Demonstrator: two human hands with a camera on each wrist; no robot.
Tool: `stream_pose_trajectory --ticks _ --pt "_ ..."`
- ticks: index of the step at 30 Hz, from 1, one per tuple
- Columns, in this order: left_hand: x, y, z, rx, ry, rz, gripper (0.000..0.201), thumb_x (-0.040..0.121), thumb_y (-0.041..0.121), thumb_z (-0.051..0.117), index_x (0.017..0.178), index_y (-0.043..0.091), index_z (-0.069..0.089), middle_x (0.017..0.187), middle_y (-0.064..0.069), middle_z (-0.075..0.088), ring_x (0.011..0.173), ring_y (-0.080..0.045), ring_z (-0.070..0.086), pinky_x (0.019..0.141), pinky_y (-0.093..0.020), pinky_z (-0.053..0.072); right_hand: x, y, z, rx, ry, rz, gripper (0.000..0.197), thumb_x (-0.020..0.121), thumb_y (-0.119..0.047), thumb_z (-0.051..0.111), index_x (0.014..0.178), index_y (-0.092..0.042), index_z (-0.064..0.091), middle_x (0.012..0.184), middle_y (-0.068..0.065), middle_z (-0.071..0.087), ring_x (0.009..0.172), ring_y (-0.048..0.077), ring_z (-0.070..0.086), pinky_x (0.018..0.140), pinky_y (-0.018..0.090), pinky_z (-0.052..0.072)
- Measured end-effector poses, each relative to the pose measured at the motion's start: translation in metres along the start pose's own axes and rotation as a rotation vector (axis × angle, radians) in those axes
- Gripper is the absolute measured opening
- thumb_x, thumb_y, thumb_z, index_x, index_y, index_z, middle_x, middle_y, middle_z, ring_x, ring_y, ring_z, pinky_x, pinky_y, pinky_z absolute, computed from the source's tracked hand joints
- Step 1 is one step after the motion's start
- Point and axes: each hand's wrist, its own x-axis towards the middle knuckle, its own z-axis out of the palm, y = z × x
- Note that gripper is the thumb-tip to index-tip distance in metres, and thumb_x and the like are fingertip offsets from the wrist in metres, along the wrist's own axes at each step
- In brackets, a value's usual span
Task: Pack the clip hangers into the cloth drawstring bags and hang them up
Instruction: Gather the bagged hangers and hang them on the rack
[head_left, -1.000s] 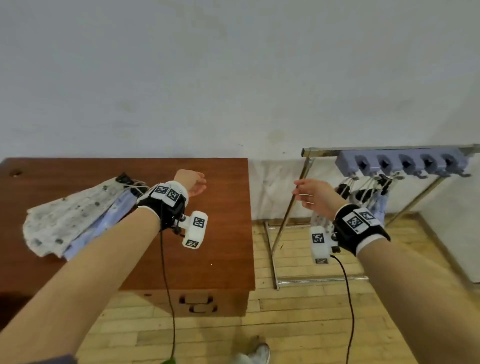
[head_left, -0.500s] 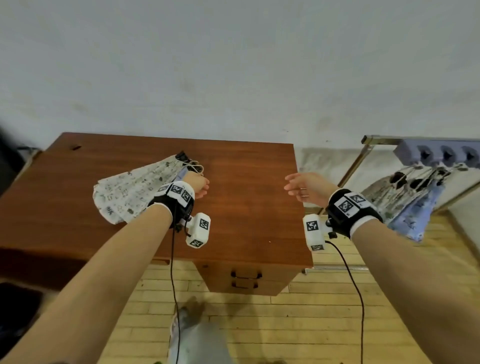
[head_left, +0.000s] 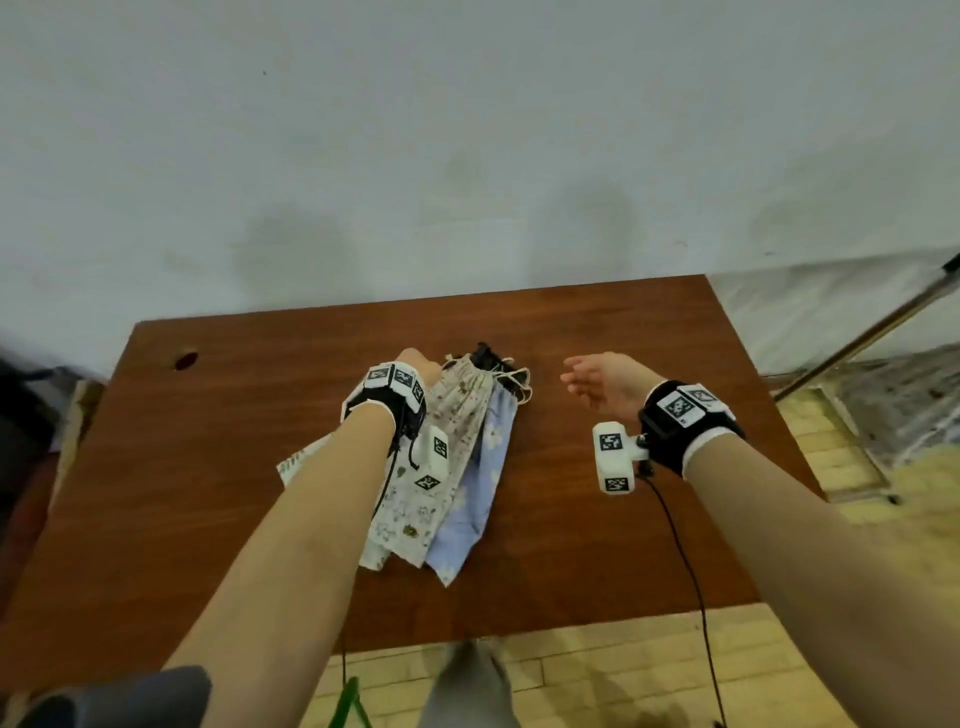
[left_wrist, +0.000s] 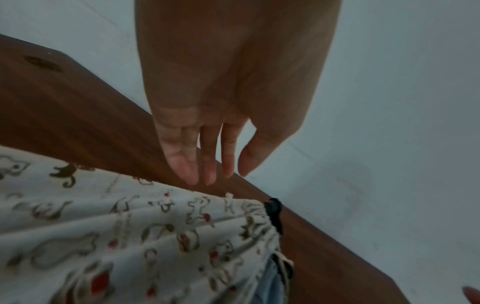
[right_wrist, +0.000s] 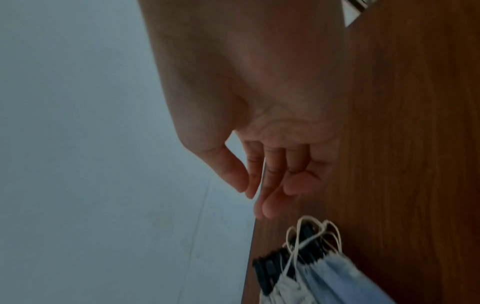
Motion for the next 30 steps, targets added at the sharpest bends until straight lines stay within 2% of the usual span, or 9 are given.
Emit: stream_pose_trajectory --ticks 5,9,13,16,19,22,25,28,30 --pt "0.04 0.002 0.006 0.204 -0.232 0.074 0.043 0.094 0.037 0.053 0.116 0.0 0.059 0.114 -0.015 0.061 0.106 -0.034 0.059 0.084 -0.035 0.048 0.042 0.015 0.05 0.08 0.155 0.071 0.033 0.096 0.004 0.044 0.129 0.005 0.051 0.095 0.008 0.058 0.08 0.02 0.06 0.069 0.026 0.054" --pt "0.058 0.013 0.015 0.164 -0.235 0.181 0.046 0.095 0.041 0.048 0.123 0.007 0.061 0.122 -0.013 0.061 0.116 -0.033 0.056 0.096 -0.034 0.045 0.067 0.026 0.069 0.244 0.108 0.154 0.04 0.102 -0.009 0.041 0.141 0.001 0.038 0.134 0.017 0.051 0.115 0.028 0.055 0.089 0.036 0.049" --pt "0.079 0.02 0.024 0.176 -0.309 0.197 0.043 0.097 0.038 0.044 0.106 0.002 0.066 0.109 -0.02 0.065 0.106 -0.037 0.061 0.078 -0.032 0.046 0.092 0.023 0.091 0.367 0.046 0.193 0.046 0.104 -0.016 0.035 0.147 0.001 0.032 0.147 0.019 0.042 0.129 0.034 0.045 0.101 0.04 0.042" --pt "0.087 0.026 0.025 0.128 -0.342 0.191 0.028 0.094 0.03 0.048 0.09 0.008 0.065 0.095 -0.014 0.063 0.092 -0.032 0.061 0.076 -0.033 0.043 0.11 0.021 0.101 0.474 -0.001 0.177 0.052 0.105 -0.014 0.029 0.148 0.008 0.01 0.152 0.03 0.004 0.139 0.05 0.006 0.12 0.044 0.007" --pt "0.091 0.032 0.026 0.038 -0.358 0.19 0.019 0.093 0.022 0.053 0.083 0.006 0.056 0.085 -0.012 0.055 0.081 -0.025 0.052 0.071 -0.029 0.036 0.125 0.019 0.105 0.468 0.02 0.246 0.05 0.104 -0.017 0.035 0.148 0.005 0.024 0.132 0.046 0.031 0.12 0.06 0.031 0.109 0.038 0.039" --pt "0.089 0.035 0.024 -0.033 -0.443 0.163 0.025 0.091 0.032 0.061 0.082 0.01 0.056 0.079 -0.004 0.053 0.077 -0.02 0.051 0.071 -0.029 0.037 0.123 0.016 0.101 0.409 0.079 0.227 0.023 0.098 -0.02 0.051 0.114 -0.007 0.06 0.095 0.012 0.055 0.083 0.022 0.054 0.068 0.023 0.046" --pt "0.091 0.033 0.02 -0.114 -0.551 0.176 0.038 0.083 0.05 0.066 0.084 0.012 0.064 0.087 -0.006 0.06 0.083 -0.02 0.056 0.075 -0.029 0.042 0.119 0.018 0.088 0.415 0.113 0.197 0.025 0.099 -0.018 0.051 0.122 -0.01 0.057 0.115 0.006 0.058 0.109 0.022 0.054 0.076 0.027 0.048" --pt "0.084 0.04 0.01 -0.266 -0.558 0.16 0.045 0.089 0.048 0.059 0.103 0.006 0.067 0.103 -0.004 0.063 0.097 -0.02 0.055 0.093 -0.037 0.044 0.107 0.018 0.078 0.423 0.151 0.139 0.024 0.098 -0.008 0.05 0.118 -0.006 0.062 0.109 0.01 0.063 0.1 0.022 0.059 0.078 0.028 0.05" --pt "0.075 0.05 0.005 -0.352 -0.555 0.163 0.035 0.097 0.034 0.051 0.078 0.007 0.062 0.087 -0.006 0.064 0.082 -0.019 0.055 0.08 -0.034 0.05 0.098 0.02 0.072 0.394 0.186 0.139 0.022 0.096 -0.005 0.048 0.11 -0.005 0.065 0.096 0.01 0.063 0.087 0.022 0.059 0.073 0.029 0.049"
